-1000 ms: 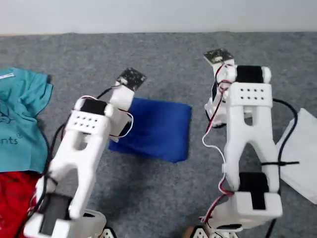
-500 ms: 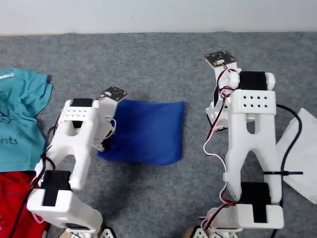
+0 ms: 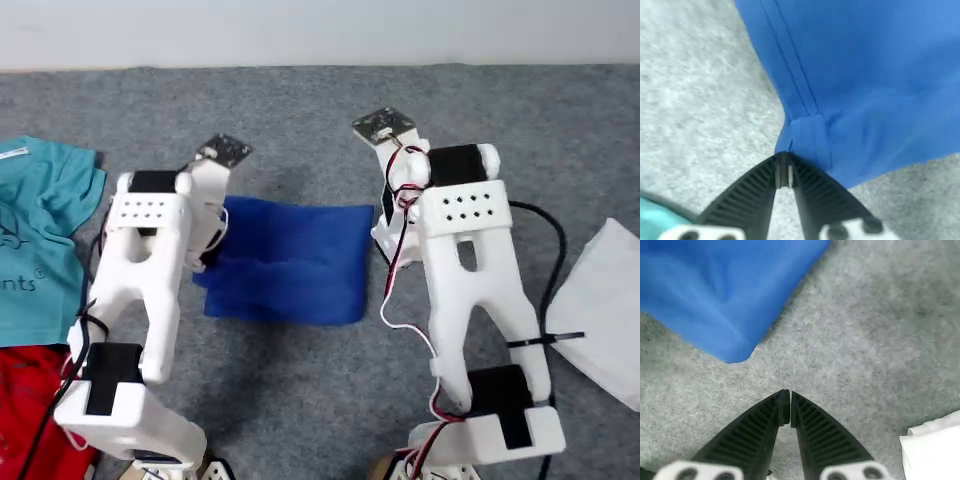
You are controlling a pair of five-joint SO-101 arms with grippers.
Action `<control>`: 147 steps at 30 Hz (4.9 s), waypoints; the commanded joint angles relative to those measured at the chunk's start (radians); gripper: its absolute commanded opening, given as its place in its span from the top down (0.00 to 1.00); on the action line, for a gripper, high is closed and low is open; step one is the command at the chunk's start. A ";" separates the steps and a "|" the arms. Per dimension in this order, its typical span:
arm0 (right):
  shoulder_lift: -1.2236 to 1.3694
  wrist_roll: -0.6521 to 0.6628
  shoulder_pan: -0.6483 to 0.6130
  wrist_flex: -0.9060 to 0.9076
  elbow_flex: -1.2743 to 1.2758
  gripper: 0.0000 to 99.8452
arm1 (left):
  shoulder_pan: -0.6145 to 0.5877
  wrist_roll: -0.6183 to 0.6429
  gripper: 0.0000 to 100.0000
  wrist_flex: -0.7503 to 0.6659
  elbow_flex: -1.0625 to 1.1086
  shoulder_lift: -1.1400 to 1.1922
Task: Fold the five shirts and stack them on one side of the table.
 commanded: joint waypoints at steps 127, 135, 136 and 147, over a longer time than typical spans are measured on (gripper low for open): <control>0.050 -0.120 -0.050 0.016 0.000 0.98 | -0.015 0.196 0.92 0.295 -1.598 0.753; 0.050 -0.370 -0.045 0.005 -0.003 0.98 | -0.146 0.195 0.92 0.295 -1.009 0.324; 0.050 -0.377 -0.050 0.005 -0.003 0.98 | -0.164 0.192 0.92 0.295 -0.929 0.265; 0.051 -0.580 -0.147 -0.048 0.000 0.98 | -0.400 0.143 0.93 0.245 -0.300 -0.221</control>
